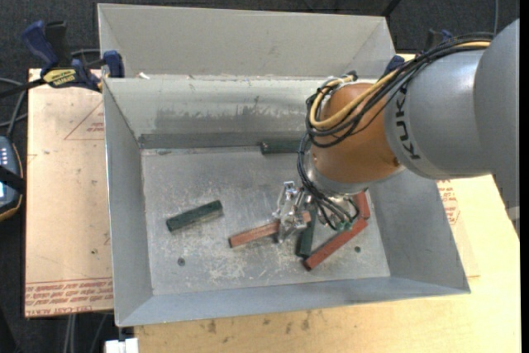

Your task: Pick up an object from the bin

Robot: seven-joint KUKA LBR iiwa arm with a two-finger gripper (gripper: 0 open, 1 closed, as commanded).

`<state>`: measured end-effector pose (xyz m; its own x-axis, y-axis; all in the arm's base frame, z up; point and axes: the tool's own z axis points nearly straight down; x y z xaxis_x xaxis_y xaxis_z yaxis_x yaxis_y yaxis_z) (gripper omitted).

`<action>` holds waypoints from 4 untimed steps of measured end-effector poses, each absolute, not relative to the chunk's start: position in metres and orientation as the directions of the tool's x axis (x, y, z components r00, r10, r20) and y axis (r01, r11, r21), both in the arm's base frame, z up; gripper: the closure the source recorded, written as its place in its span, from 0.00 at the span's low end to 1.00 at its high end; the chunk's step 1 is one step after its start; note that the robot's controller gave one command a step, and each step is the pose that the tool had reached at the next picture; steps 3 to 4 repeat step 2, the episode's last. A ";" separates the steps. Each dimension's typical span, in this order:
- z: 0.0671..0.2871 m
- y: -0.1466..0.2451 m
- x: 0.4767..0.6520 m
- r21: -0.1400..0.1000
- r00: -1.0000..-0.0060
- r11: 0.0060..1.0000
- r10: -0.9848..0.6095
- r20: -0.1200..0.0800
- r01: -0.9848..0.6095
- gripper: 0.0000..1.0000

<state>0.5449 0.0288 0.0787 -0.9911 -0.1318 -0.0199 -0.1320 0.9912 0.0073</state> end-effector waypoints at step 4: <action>0.239 0.018 0.560 0.000 -0.985 0.985 -0.172 -0.008 -0.172 1.00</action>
Offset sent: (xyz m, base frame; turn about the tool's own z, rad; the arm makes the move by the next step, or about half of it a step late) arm 0.0136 -0.0108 0.1589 -0.0431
